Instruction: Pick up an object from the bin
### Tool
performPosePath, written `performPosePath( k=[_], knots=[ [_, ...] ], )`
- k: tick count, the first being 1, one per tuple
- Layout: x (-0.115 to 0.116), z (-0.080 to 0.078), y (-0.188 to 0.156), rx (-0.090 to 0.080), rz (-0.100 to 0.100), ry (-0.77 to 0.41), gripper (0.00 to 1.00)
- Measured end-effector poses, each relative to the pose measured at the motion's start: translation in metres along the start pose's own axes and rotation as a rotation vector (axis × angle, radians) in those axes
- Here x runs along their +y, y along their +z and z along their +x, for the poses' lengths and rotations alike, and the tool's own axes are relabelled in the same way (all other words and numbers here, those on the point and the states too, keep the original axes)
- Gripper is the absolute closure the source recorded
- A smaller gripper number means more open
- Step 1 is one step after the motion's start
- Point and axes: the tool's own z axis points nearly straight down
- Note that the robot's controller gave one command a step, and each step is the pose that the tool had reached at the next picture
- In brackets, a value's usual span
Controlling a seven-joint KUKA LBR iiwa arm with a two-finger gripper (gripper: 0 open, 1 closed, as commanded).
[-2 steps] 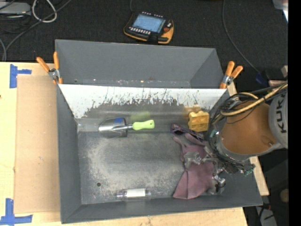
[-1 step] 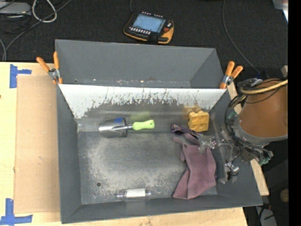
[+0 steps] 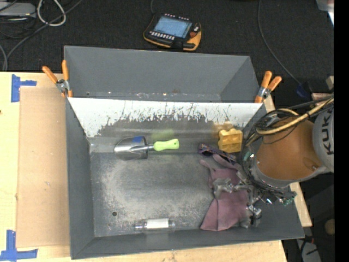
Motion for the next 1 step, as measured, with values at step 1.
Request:
performPosePath(
  k=[1],
  knots=[
    [0.0350,-0.0007,0.0004,-0.031,0.040,-0.218,0.00]
  ],
)
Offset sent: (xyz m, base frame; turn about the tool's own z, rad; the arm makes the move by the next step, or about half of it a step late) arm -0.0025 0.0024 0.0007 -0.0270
